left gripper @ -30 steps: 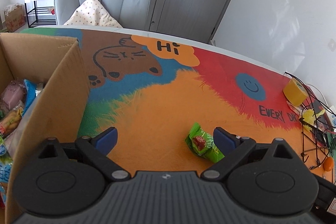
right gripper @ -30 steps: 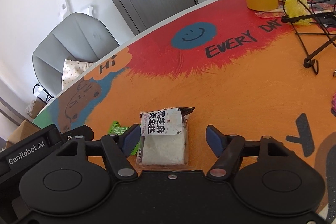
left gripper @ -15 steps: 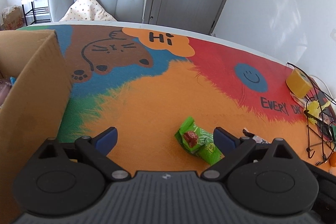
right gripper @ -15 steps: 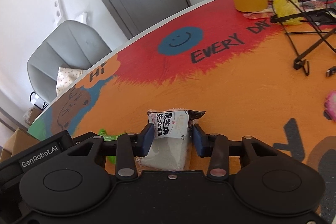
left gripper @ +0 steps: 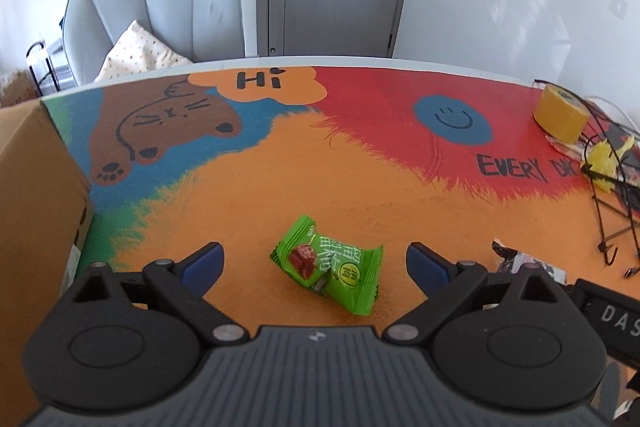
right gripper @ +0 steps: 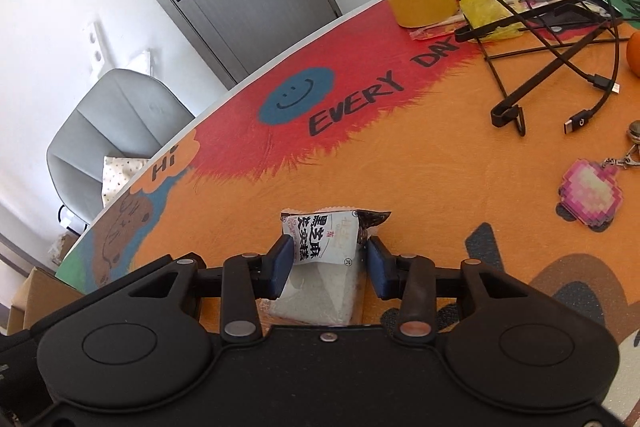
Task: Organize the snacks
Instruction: 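Grasp the white-wrapped cake with right tool while left tool grasps green pack, then carry the green pack and white cake over the box with both tools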
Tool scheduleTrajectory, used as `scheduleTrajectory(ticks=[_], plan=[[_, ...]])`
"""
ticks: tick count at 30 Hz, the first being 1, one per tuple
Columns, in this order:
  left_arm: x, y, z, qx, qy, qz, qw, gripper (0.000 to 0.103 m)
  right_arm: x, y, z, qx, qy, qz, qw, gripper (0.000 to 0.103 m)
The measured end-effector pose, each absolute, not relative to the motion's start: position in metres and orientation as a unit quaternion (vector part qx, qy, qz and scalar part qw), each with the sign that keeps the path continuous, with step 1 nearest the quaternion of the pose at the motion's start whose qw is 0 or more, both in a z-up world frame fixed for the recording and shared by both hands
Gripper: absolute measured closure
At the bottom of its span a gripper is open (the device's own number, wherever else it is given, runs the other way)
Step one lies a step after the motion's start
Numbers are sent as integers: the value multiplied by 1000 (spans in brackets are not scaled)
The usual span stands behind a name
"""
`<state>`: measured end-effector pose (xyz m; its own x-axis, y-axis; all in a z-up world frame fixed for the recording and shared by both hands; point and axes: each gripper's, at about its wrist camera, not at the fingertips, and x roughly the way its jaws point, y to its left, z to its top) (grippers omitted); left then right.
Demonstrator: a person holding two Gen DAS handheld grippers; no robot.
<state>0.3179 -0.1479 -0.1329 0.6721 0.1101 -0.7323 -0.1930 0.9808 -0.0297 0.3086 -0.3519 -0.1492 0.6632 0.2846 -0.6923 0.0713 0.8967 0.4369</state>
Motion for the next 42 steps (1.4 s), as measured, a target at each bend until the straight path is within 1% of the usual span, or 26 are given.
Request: scheduleTrajectory(ticks=[3,7,11,12,14,15,16,17,19,20,22,25,26,27,28,33,42], plan=[[321,-154,-138,-23,394,83,915,6,306,-355,-150,226,403,61,885,62],[324,-153,-143,-20,397,79,914,6,307,-353,-150,224,401,58,886,62],[325,-151,-148,-23,398,76,914,10,307,-350,-149,215,401,54,889,60],[325,-150,-148,-25,396,74,915,17,307,-348,-148,212,401,53,890,59],[323,-149,-149,-25,393,71,917,26,308,-345,-148,205,402,56,891,54],[322,-149,-148,-24,390,69,918,33,308,-343,-147,201,401,58,892,49],[321,-149,-148,-24,387,65,919,38,308,-340,-147,197,401,59,893,44],[320,-149,-147,-23,386,62,920,46,308,-337,-147,192,401,58,894,42],[318,-147,-145,-30,385,59,920,49,309,-330,-146,178,401,53,897,37],[317,-145,-144,-34,383,59,921,53,309,-327,-146,171,402,51,898,36],[314,-142,-142,-40,383,65,921,56,309,-322,-146,159,402,46,901,34],[311,-137,-140,-50,384,61,920,58,308,-316,-146,140,401,39,904,35],[310,-135,-139,-54,385,61,919,58,307,-314,-146,133,401,35,906,37],[309,-134,-138,-57,386,61,919,58,307,-313,-146,126,400,29,907,50],[307,-133,-137,-59,385,62,919,58,306,-313,-146,124,400,27,908,53],[295,-130,-127,-64,375,58,923,59,297,-319,-144,148,399,34,904,57],[270,-124,-103,-69,351,56,932,59,275,-315,-125,167,379,51,909,57]])
